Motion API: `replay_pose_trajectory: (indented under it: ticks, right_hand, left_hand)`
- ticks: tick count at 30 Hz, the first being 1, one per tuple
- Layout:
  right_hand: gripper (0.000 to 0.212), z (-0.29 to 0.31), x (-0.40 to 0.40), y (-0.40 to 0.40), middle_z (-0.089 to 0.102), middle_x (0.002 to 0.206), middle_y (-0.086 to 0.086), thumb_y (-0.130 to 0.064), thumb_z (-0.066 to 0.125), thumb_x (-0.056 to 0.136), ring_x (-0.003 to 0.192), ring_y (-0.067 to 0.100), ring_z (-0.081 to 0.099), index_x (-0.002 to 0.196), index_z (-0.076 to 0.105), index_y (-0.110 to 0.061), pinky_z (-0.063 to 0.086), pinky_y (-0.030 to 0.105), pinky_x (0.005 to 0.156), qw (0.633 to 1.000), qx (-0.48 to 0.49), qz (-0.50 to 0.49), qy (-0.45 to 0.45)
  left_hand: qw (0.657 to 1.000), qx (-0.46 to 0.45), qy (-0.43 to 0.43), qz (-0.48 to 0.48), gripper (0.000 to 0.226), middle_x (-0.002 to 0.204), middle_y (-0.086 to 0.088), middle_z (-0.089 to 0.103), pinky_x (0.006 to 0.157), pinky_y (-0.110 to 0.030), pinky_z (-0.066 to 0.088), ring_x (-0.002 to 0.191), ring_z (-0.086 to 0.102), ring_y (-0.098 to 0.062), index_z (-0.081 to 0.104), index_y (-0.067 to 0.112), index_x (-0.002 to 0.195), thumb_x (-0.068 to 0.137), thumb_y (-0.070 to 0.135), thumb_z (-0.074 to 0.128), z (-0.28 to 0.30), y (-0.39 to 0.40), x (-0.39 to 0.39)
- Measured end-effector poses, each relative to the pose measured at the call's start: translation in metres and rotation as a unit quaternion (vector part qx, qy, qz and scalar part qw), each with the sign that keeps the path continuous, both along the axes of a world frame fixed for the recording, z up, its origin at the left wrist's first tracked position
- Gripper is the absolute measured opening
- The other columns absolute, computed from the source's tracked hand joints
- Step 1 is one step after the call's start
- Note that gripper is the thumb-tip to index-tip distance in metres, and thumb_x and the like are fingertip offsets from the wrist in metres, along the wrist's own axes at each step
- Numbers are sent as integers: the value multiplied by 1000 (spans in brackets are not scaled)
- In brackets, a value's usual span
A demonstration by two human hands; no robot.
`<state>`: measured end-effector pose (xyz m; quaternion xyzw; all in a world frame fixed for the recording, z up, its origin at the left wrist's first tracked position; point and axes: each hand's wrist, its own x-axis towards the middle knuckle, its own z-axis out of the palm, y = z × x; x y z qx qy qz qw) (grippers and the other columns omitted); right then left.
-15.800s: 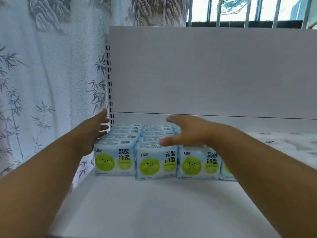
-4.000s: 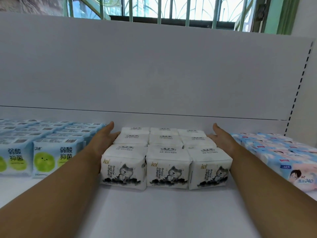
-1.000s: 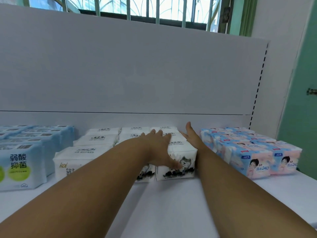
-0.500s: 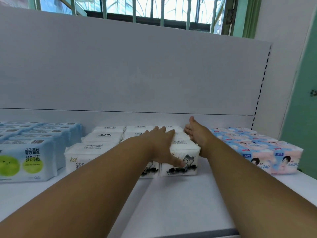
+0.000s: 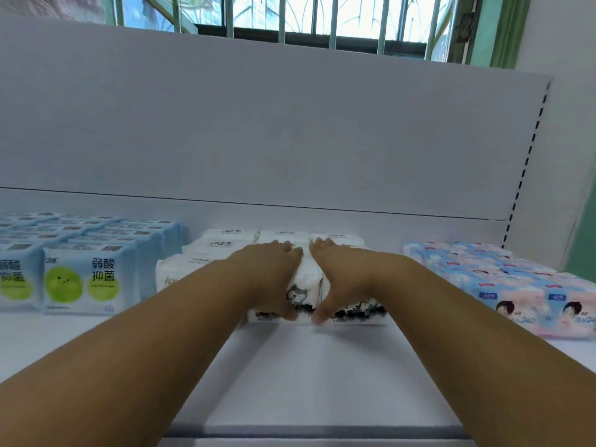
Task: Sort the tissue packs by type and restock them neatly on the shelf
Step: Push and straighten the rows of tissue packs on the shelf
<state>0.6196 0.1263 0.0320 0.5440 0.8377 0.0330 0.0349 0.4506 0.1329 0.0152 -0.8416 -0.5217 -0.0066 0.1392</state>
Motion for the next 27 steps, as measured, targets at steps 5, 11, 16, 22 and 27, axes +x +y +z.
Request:
replay_pose_trajectory:
  ticks: [5,11,16,22,27]
  right_hand:
    - [128,-4,-3,1,18,161,8,-52,84,67,146,23,22,156,3,-9,26,32,116,999,23,0,35]
    - [136,6,-4,0,16,163,-2,-72,79,56,147,21,20,157,4,-21,22,37,119,999,13,6,45]
    - [126,23,-35,-5,16,163,-5,-72,75,62,147,20,23,157,8,-24,24,38,119,997,7,27,69]
    - [124,20,-85,1,24,160,-4,-72,76,60,143,21,31,155,13,-22,30,41,116,998,-13,18,53]
    - [126,4,-95,8,29,157,0,-68,81,58,138,22,36,154,15,-19,34,39,114,999,-28,4,32]
  left_hand:
    - [1000,9,-13,13,103,137,1,47,100,-36,44,122,49,-20,32,21,145,62,63,78,-3,3,2]
    - [999,-8,-34,19,130,162,2,21,116,-38,31,144,30,-20,11,21,156,57,68,80,12,-14,-11]
    - [997,-33,-12,73,128,163,9,16,117,-34,23,147,24,-17,10,27,157,59,64,83,38,-38,-74]
    - [997,-45,-11,57,117,163,4,19,117,-32,26,145,27,-18,11,23,157,68,66,74,9,-23,-110]
    - [999,19,-22,24,103,147,0,42,107,-41,42,131,44,-22,29,21,149,67,70,68,-5,-7,-110]
